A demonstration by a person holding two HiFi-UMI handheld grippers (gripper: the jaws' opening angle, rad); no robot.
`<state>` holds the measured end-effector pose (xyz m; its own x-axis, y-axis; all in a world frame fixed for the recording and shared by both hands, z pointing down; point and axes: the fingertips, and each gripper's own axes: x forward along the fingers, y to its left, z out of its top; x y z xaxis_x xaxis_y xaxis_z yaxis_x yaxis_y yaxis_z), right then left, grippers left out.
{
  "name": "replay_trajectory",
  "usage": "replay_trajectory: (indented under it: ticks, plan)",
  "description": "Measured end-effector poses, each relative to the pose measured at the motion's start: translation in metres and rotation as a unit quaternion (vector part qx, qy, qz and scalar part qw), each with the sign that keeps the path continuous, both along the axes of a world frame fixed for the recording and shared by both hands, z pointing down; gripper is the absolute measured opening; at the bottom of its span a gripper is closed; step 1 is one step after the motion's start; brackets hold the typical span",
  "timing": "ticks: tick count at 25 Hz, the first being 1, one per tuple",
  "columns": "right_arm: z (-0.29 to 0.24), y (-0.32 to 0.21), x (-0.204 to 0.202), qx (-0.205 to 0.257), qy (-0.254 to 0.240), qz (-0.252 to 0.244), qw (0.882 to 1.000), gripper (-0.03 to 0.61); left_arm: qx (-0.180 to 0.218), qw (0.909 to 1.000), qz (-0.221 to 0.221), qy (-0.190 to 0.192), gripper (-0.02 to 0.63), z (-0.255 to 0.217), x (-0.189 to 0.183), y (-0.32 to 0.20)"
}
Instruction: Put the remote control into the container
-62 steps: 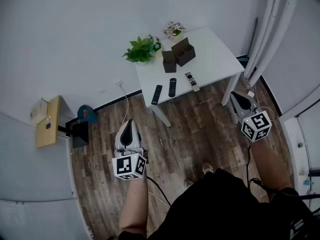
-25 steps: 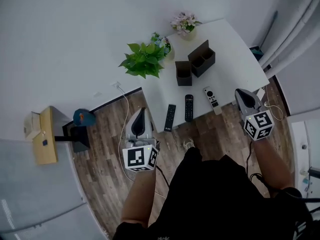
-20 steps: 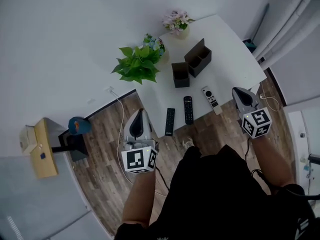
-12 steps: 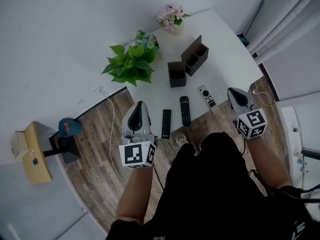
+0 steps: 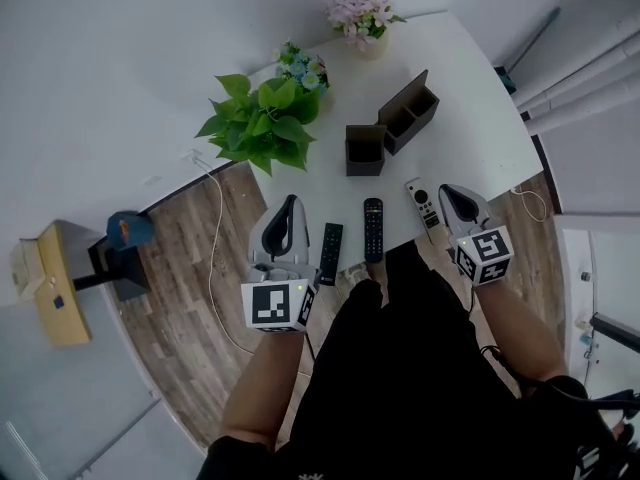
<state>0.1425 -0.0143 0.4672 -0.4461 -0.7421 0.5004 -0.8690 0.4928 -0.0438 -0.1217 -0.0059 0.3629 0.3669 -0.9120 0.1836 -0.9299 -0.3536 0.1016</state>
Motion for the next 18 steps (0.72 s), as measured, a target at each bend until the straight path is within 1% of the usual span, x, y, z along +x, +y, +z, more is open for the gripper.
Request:
replay_trajectory:
  ticks: [4, 9, 12, 13, 16, 17, 18]
  plan:
    - [0.030, -0.008, -0.006, -0.023, 0.001, -0.012, 1.000, 0.003, -0.016, 0.9998, 0.006, -0.006, 0.000, 0.019, 0.010, -0.012]
    - [0.066, -0.014, -0.003, -0.054, -0.002, -0.012, 0.998, 0.006, -0.040, 0.9992, 0.005, -0.008, 0.000, 0.047, 0.019, -0.028]
    - [0.088, -0.017, -0.005, -0.077, 0.001, -0.018, 0.997, 0.057, -0.051, 0.9987, 0.005, -0.007, 0.000, 0.062, 0.022, -0.036]
    - [0.094, -0.017, -0.006, -0.085, 0.005, -0.021, 0.996, 0.085, -0.054, 0.9985, 0.005, -0.007, 0.000, 0.066, 0.023, -0.039]
    - [0.114, -0.019, -0.010, -0.112, 0.022, -0.030, 0.993, 0.208, -0.062, 0.9980, 0.004, -0.007, 0.000, 0.076, 0.026, -0.045]
    - [0.119, -0.020, -0.011, -0.122, 0.026, -0.032, 0.992, 0.239, -0.065, 0.9979, 0.004, -0.007, 0.000, 0.078, 0.027, -0.046]
    - [0.124, -0.020, -0.012, -0.131, 0.030, -0.035, 0.990, 0.254, -0.067, 0.9977, 0.004, -0.006, 0.000, 0.080, 0.028, -0.047]
